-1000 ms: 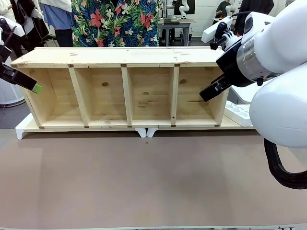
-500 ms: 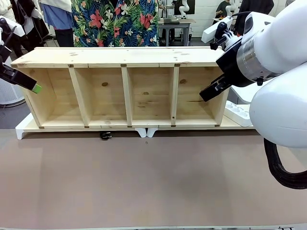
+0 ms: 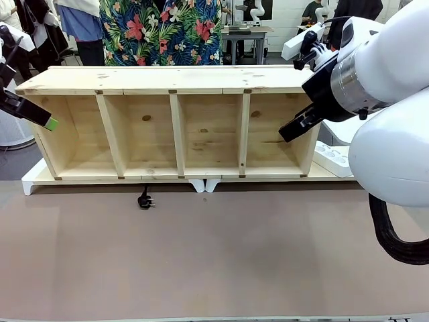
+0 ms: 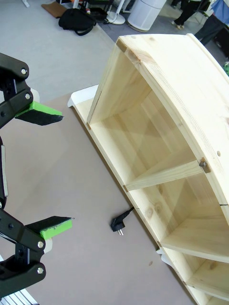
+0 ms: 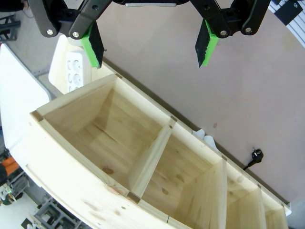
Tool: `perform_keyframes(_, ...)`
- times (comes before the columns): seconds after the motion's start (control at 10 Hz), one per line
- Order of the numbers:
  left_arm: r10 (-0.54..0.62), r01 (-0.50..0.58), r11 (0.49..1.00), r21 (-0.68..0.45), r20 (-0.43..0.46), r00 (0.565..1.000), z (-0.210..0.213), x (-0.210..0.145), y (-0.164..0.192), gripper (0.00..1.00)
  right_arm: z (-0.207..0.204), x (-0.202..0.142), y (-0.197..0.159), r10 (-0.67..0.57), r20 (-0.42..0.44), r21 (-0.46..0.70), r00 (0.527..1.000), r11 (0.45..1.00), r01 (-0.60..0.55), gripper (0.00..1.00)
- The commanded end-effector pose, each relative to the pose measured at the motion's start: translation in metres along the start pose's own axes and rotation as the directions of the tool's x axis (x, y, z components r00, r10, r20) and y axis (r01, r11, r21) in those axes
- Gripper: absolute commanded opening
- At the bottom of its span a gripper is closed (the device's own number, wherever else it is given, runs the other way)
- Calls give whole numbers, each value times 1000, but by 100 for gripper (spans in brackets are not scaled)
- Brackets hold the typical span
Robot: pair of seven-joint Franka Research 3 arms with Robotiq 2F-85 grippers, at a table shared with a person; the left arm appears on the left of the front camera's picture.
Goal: Perform cable management.
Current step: When the cord part of the Power Cable appears at the lower middle area of the table and stops, grasp the cord part of the Power Cable.
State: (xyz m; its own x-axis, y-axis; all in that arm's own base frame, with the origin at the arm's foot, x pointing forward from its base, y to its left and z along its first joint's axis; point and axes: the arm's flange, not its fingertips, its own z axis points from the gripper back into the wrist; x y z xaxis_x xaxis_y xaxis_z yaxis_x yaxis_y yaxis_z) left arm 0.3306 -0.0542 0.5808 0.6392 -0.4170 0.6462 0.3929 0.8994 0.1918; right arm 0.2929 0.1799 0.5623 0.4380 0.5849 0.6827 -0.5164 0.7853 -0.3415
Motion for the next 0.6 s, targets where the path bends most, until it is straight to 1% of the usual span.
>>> perform_keyframes(0.0, 0, 0, 1000, 3, 7, 1000, 1, 1, 0, 100, 0, 0, -1, 5, 0, -4, 1000, 1000, -5, 100)
perform_keyframes(0.5, 0, 0, 1000, 3, 7, 1000, 1, 1, 0, 100, 0, 0, -1, 5, 0, -4, 1000, 1000, -5, 100)
